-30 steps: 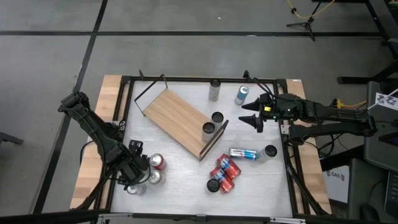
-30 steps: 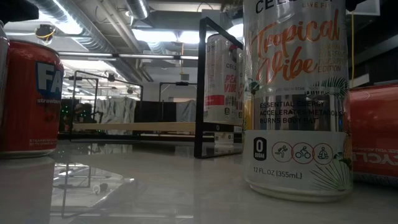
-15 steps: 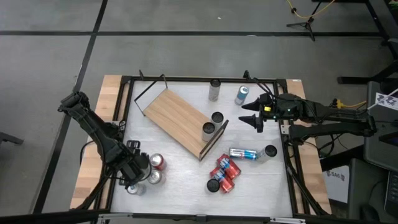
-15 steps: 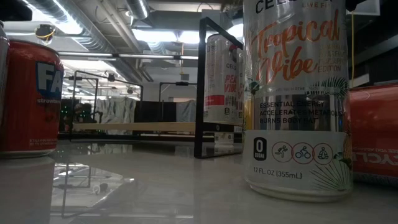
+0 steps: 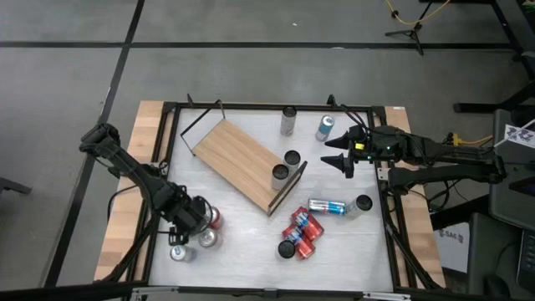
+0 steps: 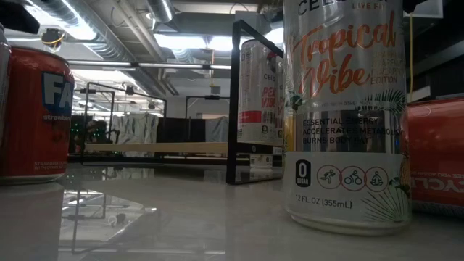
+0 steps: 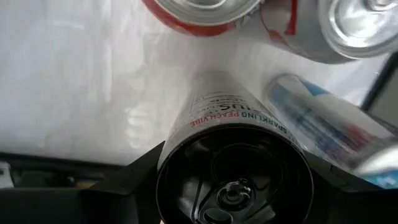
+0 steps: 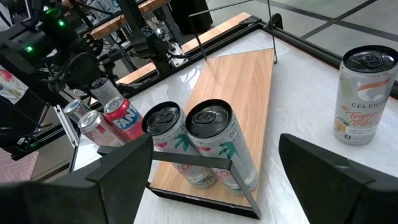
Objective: Place canned beverage on shelf
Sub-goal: Put the white-pink soda can on the shelf aligned with the other white-pink soda cans
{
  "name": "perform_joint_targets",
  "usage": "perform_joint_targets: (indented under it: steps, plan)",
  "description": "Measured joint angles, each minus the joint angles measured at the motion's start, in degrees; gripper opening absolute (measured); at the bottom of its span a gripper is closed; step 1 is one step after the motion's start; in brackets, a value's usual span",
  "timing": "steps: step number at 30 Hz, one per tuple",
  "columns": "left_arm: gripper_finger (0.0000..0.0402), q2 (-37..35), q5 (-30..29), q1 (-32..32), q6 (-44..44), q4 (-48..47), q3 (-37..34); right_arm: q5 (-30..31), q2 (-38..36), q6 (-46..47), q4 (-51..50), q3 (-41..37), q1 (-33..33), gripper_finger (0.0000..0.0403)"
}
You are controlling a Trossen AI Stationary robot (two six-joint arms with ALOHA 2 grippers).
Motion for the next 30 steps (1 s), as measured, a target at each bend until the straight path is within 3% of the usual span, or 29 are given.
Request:
perform_joint_targets:
  steps: [12,22,30]
  plan:
    - [0.0239,-0.04,-1.74,8.29,-0.04,-17.23,13.73,0.0,0.01,0.01,0.0,0.0,0.0,0.0342]
    - [0.0239,-0.72,-6.38,17.79,-0.44,-16.28,23.89,0.0,-0.01,0.0,-0.34,0.0,0.0,0.0342]
    - [0.0239,-0.72,-6.73,24.99,0.35,-16.55,28.89,-0.01,-0.01,0.0,-0.48,0.0,0.0,0.0342]
